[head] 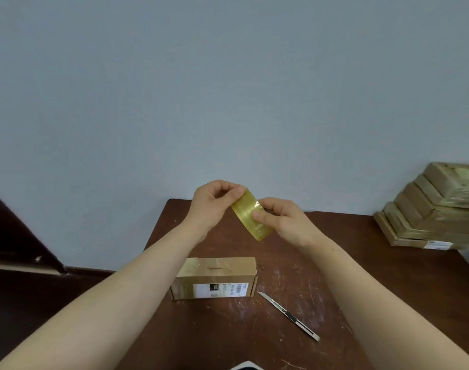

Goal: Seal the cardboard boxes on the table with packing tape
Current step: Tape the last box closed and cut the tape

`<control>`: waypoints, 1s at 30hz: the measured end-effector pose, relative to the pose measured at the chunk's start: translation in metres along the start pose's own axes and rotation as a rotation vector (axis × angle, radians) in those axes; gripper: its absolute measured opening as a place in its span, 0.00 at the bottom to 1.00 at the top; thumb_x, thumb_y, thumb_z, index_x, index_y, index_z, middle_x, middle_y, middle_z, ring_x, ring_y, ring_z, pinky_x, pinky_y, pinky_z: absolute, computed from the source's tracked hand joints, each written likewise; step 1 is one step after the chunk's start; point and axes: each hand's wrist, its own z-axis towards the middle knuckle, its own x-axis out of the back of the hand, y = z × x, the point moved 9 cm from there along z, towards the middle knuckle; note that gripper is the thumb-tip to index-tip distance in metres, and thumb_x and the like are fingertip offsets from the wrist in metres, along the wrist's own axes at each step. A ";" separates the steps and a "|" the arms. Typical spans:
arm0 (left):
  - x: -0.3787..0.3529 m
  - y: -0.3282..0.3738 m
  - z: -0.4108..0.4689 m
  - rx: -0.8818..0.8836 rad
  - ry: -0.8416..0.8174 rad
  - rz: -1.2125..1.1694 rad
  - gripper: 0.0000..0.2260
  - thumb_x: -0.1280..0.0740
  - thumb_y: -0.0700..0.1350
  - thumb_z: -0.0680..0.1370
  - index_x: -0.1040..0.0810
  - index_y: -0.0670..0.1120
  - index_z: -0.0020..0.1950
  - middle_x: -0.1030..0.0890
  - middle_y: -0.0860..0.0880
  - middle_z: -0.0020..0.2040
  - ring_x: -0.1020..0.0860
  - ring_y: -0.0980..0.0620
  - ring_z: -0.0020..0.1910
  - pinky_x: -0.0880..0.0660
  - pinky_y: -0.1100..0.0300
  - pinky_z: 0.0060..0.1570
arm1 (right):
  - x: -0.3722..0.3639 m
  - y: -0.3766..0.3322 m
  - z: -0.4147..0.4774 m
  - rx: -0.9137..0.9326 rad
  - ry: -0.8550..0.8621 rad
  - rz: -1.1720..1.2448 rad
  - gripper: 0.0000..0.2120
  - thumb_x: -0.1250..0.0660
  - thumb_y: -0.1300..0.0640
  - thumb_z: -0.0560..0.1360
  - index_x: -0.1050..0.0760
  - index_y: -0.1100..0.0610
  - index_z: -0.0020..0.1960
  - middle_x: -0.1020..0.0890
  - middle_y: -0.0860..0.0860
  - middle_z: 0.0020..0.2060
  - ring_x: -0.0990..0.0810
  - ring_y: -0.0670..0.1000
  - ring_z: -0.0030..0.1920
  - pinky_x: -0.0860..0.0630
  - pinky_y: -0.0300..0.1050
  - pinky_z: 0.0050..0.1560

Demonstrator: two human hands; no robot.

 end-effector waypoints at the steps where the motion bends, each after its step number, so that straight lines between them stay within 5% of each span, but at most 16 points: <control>1: 0.002 0.000 0.001 0.005 0.011 0.000 0.03 0.28 0.44 0.74 0.18 0.48 0.40 0.16 0.53 0.39 0.19 0.58 0.40 0.25 0.66 0.44 | -0.002 -0.002 0.001 -0.004 0.001 0.014 0.06 0.35 0.60 0.78 0.21 0.62 0.51 0.20 0.52 0.40 0.23 0.49 0.41 0.27 0.45 0.45; 4: 0.013 -0.002 0.002 0.026 0.111 -0.012 0.07 0.29 0.44 0.75 0.19 0.48 0.37 0.18 0.53 0.34 0.21 0.58 0.36 0.25 0.64 0.42 | -0.009 -0.002 0.004 -0.012 -0.015 0.067 0.13 0.32 0.54 0.76 0.22 0.65 0.49 0.20 0.52 0.38 0.22 0.49 0.40 0.27 0.45 0.45; 8: 0.041 -0.021 0.001 0.176 0.267 -0.096 0.08 0.28 0.45 0.74 0.19 0.45 0.36 0.18 0.51 0.33 0.20 0.54 0.37 0.22 0.59 0.44 | -0.021 0.004 0.008 -0.034 -0.099 -0.027 0.09 0.31 0.51 0.75 0.18 0.56 0.44 0.16 0.55 0.39 0.21 0.45 0.42 0.27 0.40 0.50; 10: 0.049 -0.032 -0.002 0.251 0.293 -0.108 0.09 0.28 0.44 0.74 0.20 0.43 0.35 0.18 0.48 0.33 0.19 0.51 0.37 0.20 0.56 0.44 | -0.028 0.003 0.011 -0.026 -0.124 -0.032 0.09 0.31 0.51 0.75 0.19 0.52 0.38 0.17 0.47 0.34 0.21 0.42 0.37 0.29 0.32 0.43; 15: 0.084 -0.047 -0.008 0.284 0.419 -0.042 0.12 0.30 0.43 0.76 0.23 0.41 0.33 0.20 0.49 0.26 0.21 0.57 0.25 0.23 0.65 0.29 | -0.023 -0.004 0.034 -0.042 -0.038 -0.303 0.22 0.31 0.41 0.72 0.29 0.53 0.27 0.28 0.43 0.20 0.31 0.41 0.24 0.35 0.33 0.27; 19: 0.106 -0.049 -0.009 0.220 0.429 0.225 0.16 0.29 0.47 0.75 0.23 0.45 0.28 0.22 0.51 0.23 0.22 0.52 0.26 0.22 0.54 0.41 | -0.019 0.003 0.042 -0.094 -0.053 -0.413 0.22 0.32 0.41 0.72 0.27 0.57 0.29 0.27 0.48 0.23 0.29 0.45 0.27 0.33 0.38 0.30; 22: 0.115 -0.055 -0.014 0.231 0.453 0.358 0.19 0.29 0.52 0.74 0.25 0.47 0.25 0.24 0.52 0.20 0.24 0.51 0.25 0.24 0.53 0.39 | -0.027 0.002 0.046 -0.098 -0.128 -0.525 0.21 0.33 0.41 0.71 0.26 0.56 0.30 0.26 0.49 0.26 0.28 0.48 0.30 0.33 0.43 0.34; 26: 0.123 -0.064 -0.020 0.265 0.476 0.358 0.20 0.29 0.54 0.74 0.25 0.48 0.24 0.25 0.52 0.20 0.27 0.53 0.23 0.29 0.57 0.35 | -0.028 0.005 0.050 -0.111 -0.163 -0.547 0.23 0.32 0.38 0.70 0.27 0.56 0.30 0.28 0.49 0.27 0.29 0.48 0.30 0.33 0.44 0.35; 30: 0.150 -0.076 -0.035 0.332 0.569 0.327 0.20 0.29 0.51 0.74 0.26 0.48 0.24 0.25 0.52 0.22 0.26 0.50 0.25 0.24 0.53 0.42 | -0.017 0.012 0.050 -0.133 -0.138 -0.507 0.26 0.30 0.36 0.67 0.35 0.52 0.24 0.33 0.48 0.22 0.34 0.47 0.25 0.36 0.38 0.29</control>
